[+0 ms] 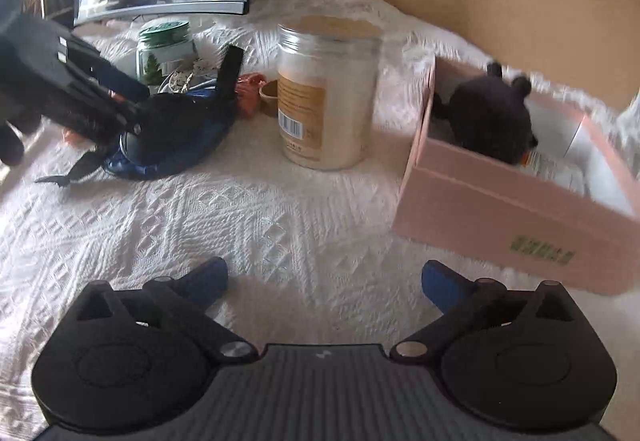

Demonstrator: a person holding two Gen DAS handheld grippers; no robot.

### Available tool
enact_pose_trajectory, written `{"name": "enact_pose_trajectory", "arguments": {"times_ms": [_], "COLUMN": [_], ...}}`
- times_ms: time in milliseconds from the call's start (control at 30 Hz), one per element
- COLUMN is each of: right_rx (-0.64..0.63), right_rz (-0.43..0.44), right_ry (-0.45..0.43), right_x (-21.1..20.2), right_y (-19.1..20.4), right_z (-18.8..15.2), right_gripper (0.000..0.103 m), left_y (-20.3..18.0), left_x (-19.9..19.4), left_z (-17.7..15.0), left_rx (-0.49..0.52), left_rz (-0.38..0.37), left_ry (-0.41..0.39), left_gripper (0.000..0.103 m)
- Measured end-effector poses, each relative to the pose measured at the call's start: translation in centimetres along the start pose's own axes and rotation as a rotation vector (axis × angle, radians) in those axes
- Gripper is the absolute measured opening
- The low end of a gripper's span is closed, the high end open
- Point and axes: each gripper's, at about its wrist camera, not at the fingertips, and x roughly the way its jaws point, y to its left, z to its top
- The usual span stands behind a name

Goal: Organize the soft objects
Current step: 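Grasp the pink scrunchies with the right tool while the left tool holds the cap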

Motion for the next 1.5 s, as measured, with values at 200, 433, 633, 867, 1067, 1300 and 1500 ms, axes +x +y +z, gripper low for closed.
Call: {"name": "enact_pose_trajectory", "arguments": {"times_ms": [200,433,633,867,1067,1300,1500], "right_rx": [0.011,0.011,0.002,0.007,-0.02,-0.126,-0.205], "right_rz": [0.014,0.014,0.022,0.02,0.029,-0.008,0.026], "right_ry": [-0.001,-0.001,0.003,0.025,0.089,0.066,0.0], "right_x": [0.3,0.4,0.4,0.3,0.7,-0.5,-1.2], "right_y": [-0.3,-0.2,-0.2,-0.2,-0.2,2.1,5.0], "right_z": [-0.1,-0.1,0.0,0.1,1.2,3.3,6.6], "right_gripper": [0.103,0.103,0.103,0.103,0.103,0.103,0.103], "left_y": [0.5,-0.1,1.1,2.1,3.5,5.8,9.3], "left_x": [1.5,1.5,-0.6,-5.3,-8.3,-11.8,-13.9], "left_z": [0.4,0.2,0.3,-1.3,-3.2,-6.3,-9.7], "left_rx": [-0.052,-0.066,-0.252,-0.429,-0.566,-0.681,-0.802], "left_rz": [-0.042,0.001,-0.012,-0.047,-0.1,-0.035,0.085], "left_ry": [0.03,0.031,-0.024,-0.123,-0.177,-0.245,-0.266], "left_gripper": [0.095,0.096,0.08,0.08,0.08,0.08,0.08]}}
